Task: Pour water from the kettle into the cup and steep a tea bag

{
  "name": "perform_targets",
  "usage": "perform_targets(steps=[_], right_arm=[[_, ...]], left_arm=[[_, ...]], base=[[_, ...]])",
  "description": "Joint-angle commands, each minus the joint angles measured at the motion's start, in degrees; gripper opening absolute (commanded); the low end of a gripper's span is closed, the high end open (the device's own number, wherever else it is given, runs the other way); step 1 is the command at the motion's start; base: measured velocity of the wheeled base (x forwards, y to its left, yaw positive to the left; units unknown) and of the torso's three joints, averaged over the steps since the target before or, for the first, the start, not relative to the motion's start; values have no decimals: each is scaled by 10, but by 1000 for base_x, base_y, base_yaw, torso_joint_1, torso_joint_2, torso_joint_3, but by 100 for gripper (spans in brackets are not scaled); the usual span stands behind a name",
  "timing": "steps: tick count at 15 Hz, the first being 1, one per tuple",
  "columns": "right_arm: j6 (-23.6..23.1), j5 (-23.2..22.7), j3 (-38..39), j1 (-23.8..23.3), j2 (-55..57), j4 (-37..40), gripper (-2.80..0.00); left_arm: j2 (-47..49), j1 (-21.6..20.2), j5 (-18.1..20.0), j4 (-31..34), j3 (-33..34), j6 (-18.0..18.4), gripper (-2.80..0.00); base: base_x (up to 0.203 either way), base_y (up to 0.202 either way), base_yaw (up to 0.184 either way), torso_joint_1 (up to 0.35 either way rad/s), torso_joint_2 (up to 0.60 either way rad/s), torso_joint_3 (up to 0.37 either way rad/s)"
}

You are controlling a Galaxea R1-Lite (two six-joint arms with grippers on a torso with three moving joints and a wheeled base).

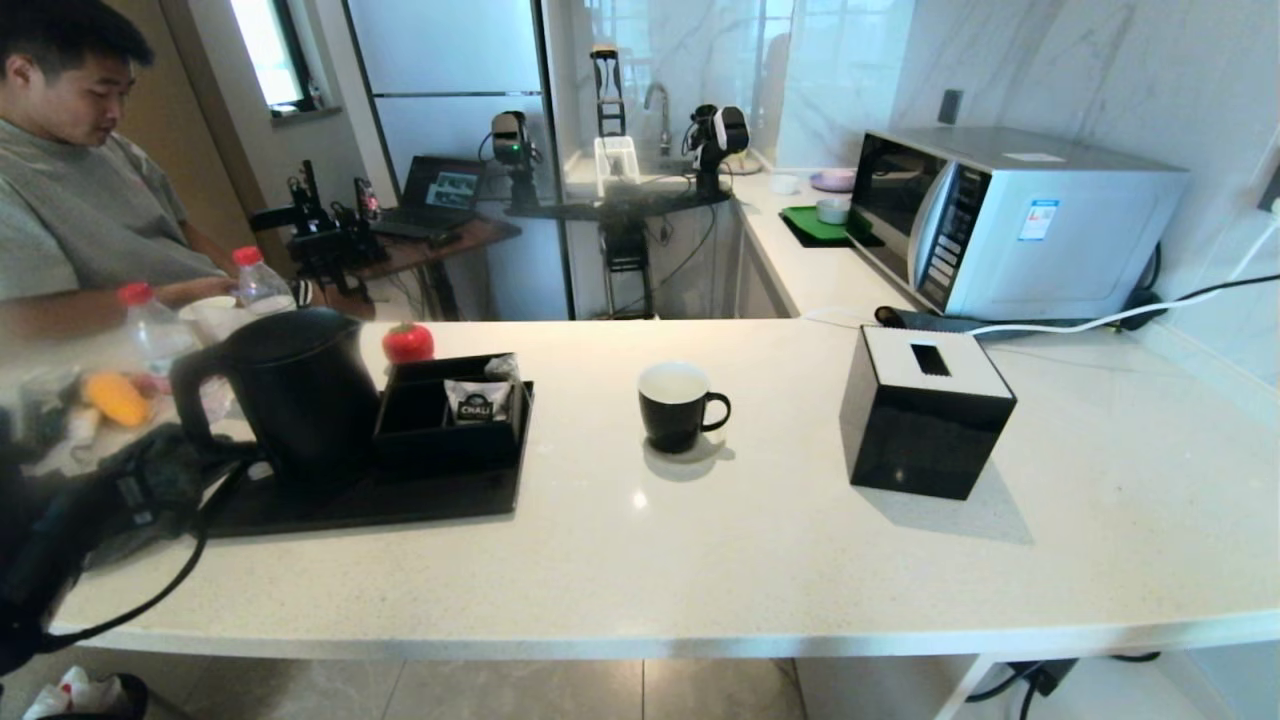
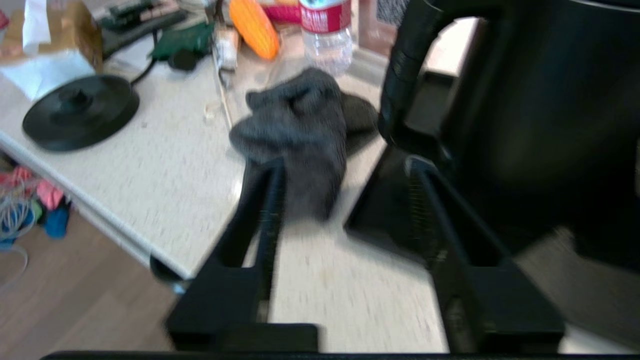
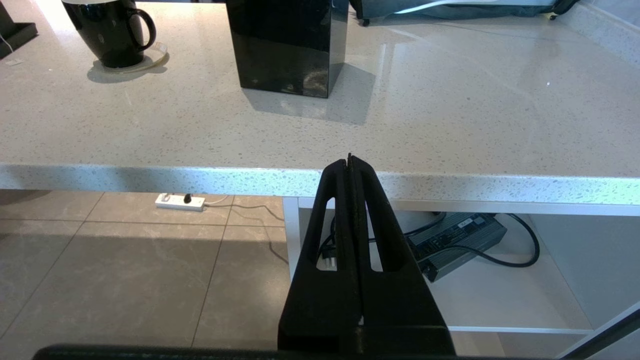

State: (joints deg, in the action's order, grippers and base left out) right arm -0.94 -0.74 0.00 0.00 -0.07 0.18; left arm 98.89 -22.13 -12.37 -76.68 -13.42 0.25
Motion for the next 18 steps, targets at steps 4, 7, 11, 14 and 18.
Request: perform_targets(steps=[4,7,11,14,18], right_arm=[[0,0,0,0,1,0,-280],[0,0,0,0,1,0,-280],[0,0,0,0,1,0,-280],[0,0,0,0,1,0,-280],[0,0,0,0,1,0,-280]], left_arm=[[132,-32,22,-133,-3,6,0],[155,-33,29,-133,-41,5,0],[187,-31,30,-133,-85,5,0],[212,-27,30,-133,-117,5,0],[241,-26,30,-133,-169,5,0]], base=[[0,0,0,0,0,0],[0,0,0,0,0,0],[0,0,0,0,0,0],[0,0,0,0,0,0],[0,0,0,0,0,0]])
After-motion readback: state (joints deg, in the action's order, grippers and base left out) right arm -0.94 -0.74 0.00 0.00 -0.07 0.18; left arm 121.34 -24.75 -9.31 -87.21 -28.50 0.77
